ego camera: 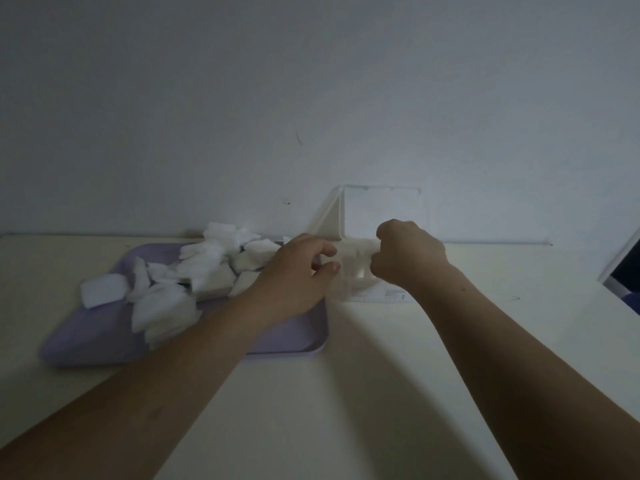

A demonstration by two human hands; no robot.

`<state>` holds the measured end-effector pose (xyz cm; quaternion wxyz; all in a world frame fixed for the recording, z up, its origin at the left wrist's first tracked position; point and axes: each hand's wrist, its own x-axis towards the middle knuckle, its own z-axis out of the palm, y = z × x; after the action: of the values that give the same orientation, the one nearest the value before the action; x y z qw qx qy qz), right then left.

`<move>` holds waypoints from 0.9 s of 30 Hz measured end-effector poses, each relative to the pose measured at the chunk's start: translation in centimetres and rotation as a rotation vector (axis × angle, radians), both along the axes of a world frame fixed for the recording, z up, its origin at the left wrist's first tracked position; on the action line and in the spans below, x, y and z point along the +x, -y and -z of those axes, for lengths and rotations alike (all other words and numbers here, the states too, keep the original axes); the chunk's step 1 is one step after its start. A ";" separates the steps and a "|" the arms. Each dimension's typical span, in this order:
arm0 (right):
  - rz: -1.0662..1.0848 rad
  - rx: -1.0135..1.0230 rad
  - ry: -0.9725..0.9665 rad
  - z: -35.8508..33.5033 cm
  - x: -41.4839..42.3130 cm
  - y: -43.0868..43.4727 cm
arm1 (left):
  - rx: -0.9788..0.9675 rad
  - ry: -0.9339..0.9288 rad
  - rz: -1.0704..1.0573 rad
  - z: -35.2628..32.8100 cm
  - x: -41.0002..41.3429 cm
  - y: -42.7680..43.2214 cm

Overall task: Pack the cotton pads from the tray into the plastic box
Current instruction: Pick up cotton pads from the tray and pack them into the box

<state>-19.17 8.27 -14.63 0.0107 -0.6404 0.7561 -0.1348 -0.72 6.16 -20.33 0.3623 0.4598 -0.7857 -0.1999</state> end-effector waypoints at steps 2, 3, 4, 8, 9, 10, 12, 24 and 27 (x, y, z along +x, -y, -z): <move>-0.081 -0.116 0.010 -0.4 1.2 -0.5 | -0.053 0.028 -0.012 -0.2 2.3 -0.7; -0.141 -0.178 0.063 -0.4 2.1 -0.6 | -0.074 0.056 -0.031 -0.3 3.6 -0.9; -0.208 -0.223 0.155 -0.4 3.2 -0.9 | -0.088 0.090 -0.058 -0.3 4.9 -1.1; -0.423 -0.127 0.430 1.8 8.1 -1.7 | -0.049 0.262 -0.207 0.8 10.2 -2.0; -0.443 -0.057 0.406 2.8 9.2 -1.6 | -0.019 0.287 -0.225 1.3 11.2 -2.3; -0.453 -0.012 0.348 3.7 10.2 -1.4 | 0.009 0.295 -0.225 1.8 12.1 -2.6; -0.457 -0.026 0.217 4.9 11.0 -1.3 | 0.018 0.278 -0.186 2.5 12.8 -3.1; -0.375 0.038 0.268 6.3 10.5 2.4 | 0.013 0.227 -0.272 3.5 11.1 -0.3; -0.367 0.036 0.284 6.4 9.8 3.1 | 0.118 0.195 -0.227 3.2 11.5 0.4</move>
<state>-9.37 5.13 -21.06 0.1527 -0.7414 0.6200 -0.2062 10.82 5.74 -23.58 0.2767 0.5833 -0.7472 -0.1579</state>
